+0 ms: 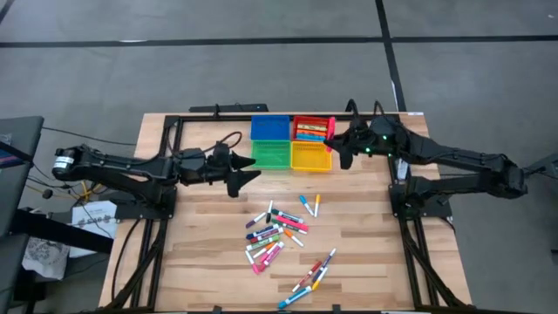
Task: Pick & Place Markers
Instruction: Put the pink marker in the red bin
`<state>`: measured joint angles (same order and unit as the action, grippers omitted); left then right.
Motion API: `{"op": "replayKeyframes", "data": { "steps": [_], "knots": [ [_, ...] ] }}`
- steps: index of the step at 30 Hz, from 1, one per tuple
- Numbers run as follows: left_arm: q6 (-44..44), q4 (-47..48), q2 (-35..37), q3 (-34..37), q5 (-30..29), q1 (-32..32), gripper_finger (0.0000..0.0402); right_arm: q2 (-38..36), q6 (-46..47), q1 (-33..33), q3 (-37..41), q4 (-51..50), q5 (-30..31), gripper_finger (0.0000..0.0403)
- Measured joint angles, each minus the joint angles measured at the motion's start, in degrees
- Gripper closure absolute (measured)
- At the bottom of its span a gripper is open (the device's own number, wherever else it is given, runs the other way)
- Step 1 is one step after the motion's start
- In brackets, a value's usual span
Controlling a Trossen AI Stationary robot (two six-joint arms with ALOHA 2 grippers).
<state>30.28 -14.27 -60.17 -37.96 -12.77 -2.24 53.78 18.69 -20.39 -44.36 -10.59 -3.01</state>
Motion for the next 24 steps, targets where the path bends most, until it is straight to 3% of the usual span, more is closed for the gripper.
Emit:
{"op": "replayKeyframes", "data": {
  "steps": [10,16,24],
  "knots": [
    [-3.01,-5.18,2.89,4.8,9.45,5.73,0.0119,15.1,-11.25,-4.25,-14.4,-12.93,0.22,0.0354],
    [-3.51,-7.94,5.15,8.08,9.39,4.47,0.0119,26.11,-17.79,-7.62,-22.44,-20.67,0.31,0.0353],
    [-4.32,-17.51,10.45,15.92,3.84,0.22,0.0119,39.85,-26.33,-11.87,-31.85,-31.39,3.21,0.0353]
  ]
}}
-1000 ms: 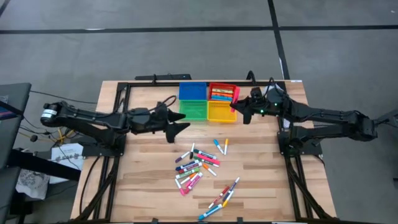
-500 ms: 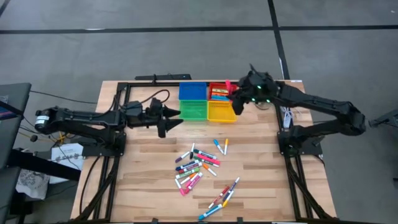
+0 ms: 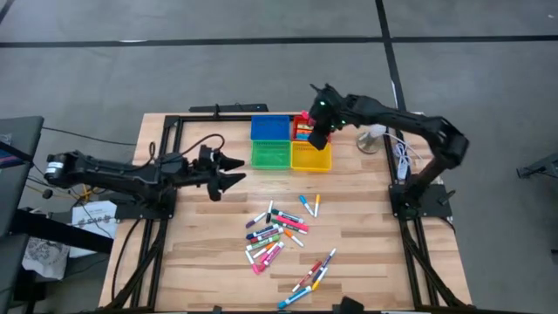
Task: Pick & Place Markers
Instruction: Put the pink marker in the red bin
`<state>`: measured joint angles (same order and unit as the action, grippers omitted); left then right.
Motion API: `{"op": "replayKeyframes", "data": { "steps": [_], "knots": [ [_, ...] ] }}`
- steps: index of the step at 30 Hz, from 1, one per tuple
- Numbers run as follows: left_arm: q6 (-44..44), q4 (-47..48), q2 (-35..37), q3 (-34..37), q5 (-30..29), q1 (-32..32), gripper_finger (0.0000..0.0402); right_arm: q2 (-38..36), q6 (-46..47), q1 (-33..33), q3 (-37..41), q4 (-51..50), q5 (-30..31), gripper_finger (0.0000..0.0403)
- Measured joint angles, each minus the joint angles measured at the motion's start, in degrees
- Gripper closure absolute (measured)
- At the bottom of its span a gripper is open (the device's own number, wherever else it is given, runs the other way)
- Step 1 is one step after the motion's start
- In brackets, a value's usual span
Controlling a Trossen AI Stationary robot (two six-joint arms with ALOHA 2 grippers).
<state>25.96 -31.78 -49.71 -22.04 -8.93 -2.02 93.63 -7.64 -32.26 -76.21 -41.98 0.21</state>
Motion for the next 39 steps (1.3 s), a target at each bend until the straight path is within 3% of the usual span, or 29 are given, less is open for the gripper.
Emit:
{"op": "replayKeyframes", "data": {
  "steps": [6,16,29,39],
  "knots": [
    [-0.03,-3.98,1.88,4.08,-3.53,-2.74,0.0119,8.96,-6.22,-1.54,-5.32,-3.81,1.74,0.0353],
    [-2.18,-5.06,1.81,5.01,-6.41,-4.24,0.0119,20.12,-13.62,-2.13,-12.4,-11.64,5.78,0.034],
    [-2.19,-5.44,1.79,5.01,-8.04,-4.0,0.0119,21.63,-18.42,-2.37,-13.76,-14.19,7.43,0.0326],
    [-2.19,-5.69,1.79,5.01,-8.04,-4.0,0.0119,21.59,-20.39,-2.39,-13.76,-14.79,7.34,0.0271]
  ]
}}
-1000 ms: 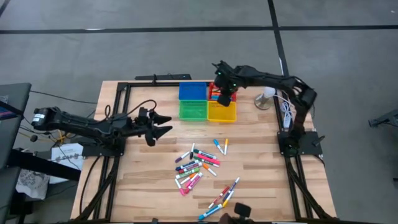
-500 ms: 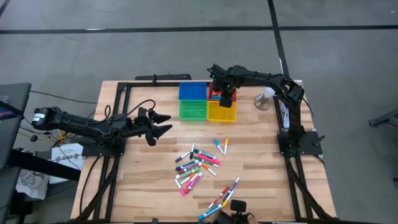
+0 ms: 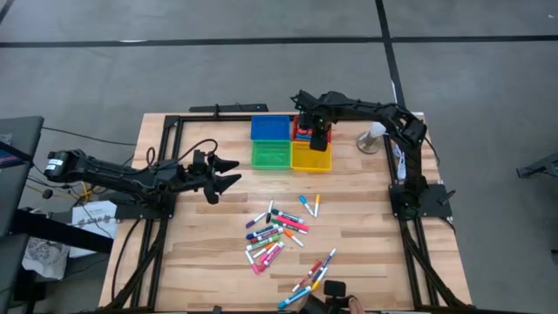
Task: Pick & Place Markers
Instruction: Put the pink marker in the red bin
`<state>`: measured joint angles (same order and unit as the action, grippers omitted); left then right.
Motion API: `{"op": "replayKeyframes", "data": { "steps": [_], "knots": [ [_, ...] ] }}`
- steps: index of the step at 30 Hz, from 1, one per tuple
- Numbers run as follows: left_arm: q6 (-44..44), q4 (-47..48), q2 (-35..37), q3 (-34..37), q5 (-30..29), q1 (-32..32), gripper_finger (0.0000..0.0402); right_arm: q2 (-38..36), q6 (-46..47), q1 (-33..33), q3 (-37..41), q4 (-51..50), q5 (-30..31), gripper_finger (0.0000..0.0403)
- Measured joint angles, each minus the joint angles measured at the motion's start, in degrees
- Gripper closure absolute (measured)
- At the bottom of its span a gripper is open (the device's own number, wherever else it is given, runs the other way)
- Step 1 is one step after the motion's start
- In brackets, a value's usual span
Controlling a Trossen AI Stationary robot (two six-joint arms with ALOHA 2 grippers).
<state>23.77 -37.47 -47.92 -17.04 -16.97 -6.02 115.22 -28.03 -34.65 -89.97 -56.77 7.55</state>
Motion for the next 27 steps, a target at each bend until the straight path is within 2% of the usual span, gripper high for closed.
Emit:
{"op": "replayKeyframes", "data": {
  "steps": [8,18,21,27],
  "knots": [
    [0.02,-0.04,0.0,0.0,0.02,0.0,0.0119,-1.34,0.66,0.13,0.0,-0.02,0.11,0.023],
    [0.14,0.0,-0.02,-0.02,0.04,0.0,0.0119,-8.88,8.83,1.68,0.02,-1.02,-0.32,0.0235],
    [0.68,0.02,-0.02,-0.02,0.04,0.0,0.0119,-11.75,11.56,2.65,0.02,-3.33,-2.49,0.0238],
    [0.68,0.11,-0.02,-0.02,0.07,0.0,0.0119,-17.66,17.94,6.83,0.04,-6.4,-10.82,0.0241]
  ]
}}
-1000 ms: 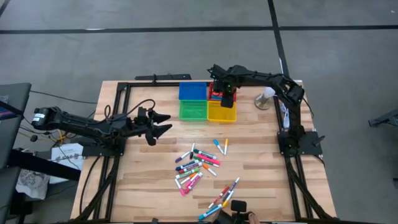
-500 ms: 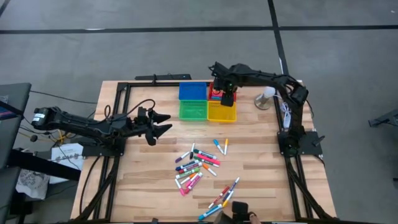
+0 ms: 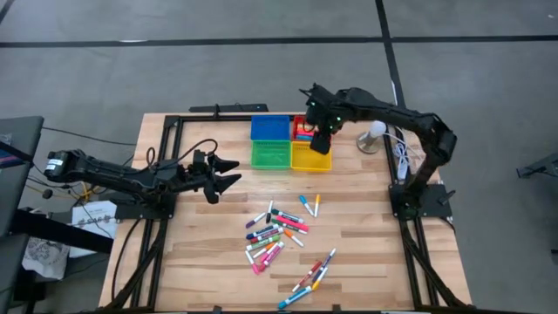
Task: Pick & Place Markers
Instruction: Put the pink marker in the red bin
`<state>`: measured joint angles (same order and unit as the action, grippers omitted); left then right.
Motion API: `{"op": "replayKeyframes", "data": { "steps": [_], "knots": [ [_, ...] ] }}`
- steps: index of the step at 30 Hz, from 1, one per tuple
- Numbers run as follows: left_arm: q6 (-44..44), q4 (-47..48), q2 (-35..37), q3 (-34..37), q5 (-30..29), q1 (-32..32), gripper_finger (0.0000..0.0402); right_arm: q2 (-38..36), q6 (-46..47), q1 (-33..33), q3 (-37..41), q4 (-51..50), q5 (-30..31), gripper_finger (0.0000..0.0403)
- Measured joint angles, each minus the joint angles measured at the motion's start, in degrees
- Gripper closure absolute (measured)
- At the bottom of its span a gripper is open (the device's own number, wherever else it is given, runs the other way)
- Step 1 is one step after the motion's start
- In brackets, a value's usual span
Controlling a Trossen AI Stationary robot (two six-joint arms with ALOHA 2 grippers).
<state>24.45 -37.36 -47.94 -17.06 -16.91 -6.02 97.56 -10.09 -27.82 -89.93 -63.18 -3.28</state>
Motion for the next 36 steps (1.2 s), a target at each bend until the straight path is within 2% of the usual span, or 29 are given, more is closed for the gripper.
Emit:
{"op": "replayKeyframes", "data": {
  "steps": [6,11,15,22,27,36],
  "knots": [
    [0.02,0.01,0.0,0.0,0.15,0.01,0.0119,-5.15,2.98,9.15,0.0,-0.79,-1.37,0.0242],
    [0.02,0.0,0.0,-0.02,3.09,0.02,0.0119,-8.37,7.05,18.34,0.0,-0.91,-1.46,0.0242],
    [0.03,0.0,0.0,-0.02,6.2,0.0,0.0119,-9.21,10.74,25.76,0.0,-0.9,-1.32,0.0242],
    [0.02,0.0,0.0,-0.02,6.76,0.0,0.0119,-8.0,13.76,36.66,0.18,0.32,-0.69,0.0242],
    [0.02,-0.02,-0.04,-0.04,8.4,-0.04,0.0119,-5.39,14.65,40.78,0.34,3.32,0.76,0.0242],
    [-0.24,-0.28,0.94,-0.11,17.81,-0.95,0.0119,3.05,14.67,42.79,0.26,7.78,0.53,0.0242]
  ]
}}
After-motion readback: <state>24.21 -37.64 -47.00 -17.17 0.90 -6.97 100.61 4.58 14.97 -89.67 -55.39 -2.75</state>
